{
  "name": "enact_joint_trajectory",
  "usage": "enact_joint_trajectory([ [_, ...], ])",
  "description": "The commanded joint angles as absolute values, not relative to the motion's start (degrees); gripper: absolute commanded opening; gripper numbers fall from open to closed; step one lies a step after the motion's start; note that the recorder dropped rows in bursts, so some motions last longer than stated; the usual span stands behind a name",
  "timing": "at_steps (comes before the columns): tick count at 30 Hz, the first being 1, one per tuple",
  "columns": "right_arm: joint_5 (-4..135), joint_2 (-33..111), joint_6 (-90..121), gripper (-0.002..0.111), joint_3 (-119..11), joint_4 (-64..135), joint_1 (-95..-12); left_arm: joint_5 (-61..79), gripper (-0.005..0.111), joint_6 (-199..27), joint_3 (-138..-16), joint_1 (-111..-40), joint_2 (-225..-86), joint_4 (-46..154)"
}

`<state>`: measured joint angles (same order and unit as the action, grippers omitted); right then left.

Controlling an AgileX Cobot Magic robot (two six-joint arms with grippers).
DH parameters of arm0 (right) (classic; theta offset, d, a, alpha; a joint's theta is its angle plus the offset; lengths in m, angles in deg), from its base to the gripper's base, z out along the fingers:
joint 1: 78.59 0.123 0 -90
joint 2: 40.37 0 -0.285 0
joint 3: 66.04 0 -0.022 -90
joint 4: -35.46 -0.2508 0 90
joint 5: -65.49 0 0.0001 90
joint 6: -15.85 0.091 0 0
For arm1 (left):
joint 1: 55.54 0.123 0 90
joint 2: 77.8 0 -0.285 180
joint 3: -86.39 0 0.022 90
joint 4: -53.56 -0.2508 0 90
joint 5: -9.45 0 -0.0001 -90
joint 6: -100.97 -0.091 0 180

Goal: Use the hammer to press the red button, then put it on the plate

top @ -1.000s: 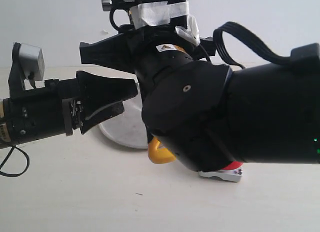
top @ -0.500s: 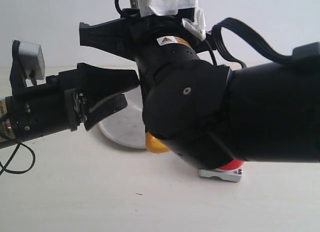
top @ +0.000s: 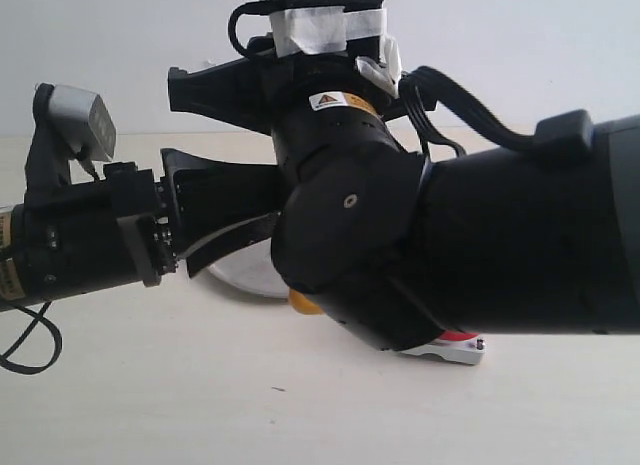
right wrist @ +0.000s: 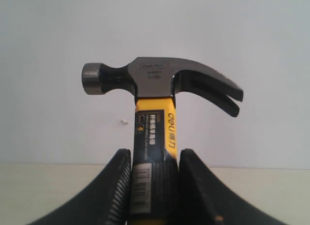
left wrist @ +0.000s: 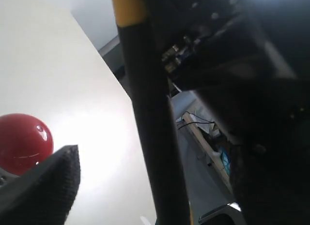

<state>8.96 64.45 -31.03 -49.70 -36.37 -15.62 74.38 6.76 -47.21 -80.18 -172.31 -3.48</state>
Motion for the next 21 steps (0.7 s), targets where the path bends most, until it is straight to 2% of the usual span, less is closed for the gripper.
enact_joint_trajectory([
  [1,9.03,64.34,-30.4,0.0,-50.38,-33.0,-15.96,73.09,0.077,5.55,-47.25,-82.49,-172.19,-2.71],
  [4,10.2,64.34,-30.04,0.0,-50.38,-33.0,-15.96,71.2,0.06,3.55,-47.25,-84.32,-172.31,2.21],
  [15,11.77,64.34,-25.07,0.0,-50.38,-31.66,-15.96,68.43,0.061,0.83,-47.72,-88.09,-172.31,6.22],
  [18,11.88,64.34,-25.89,0.0,-50.38,-31.81,-15.96,66.49,0.058,0.83,-47.72,-88.09,-172.31,6.54],
  [21,12.05,64.34,-25.88,0.0,-50.38,-31.68,-15.96,65.2,0.045,0.83,-47.72,-88.09,-172.31,6.48],
])
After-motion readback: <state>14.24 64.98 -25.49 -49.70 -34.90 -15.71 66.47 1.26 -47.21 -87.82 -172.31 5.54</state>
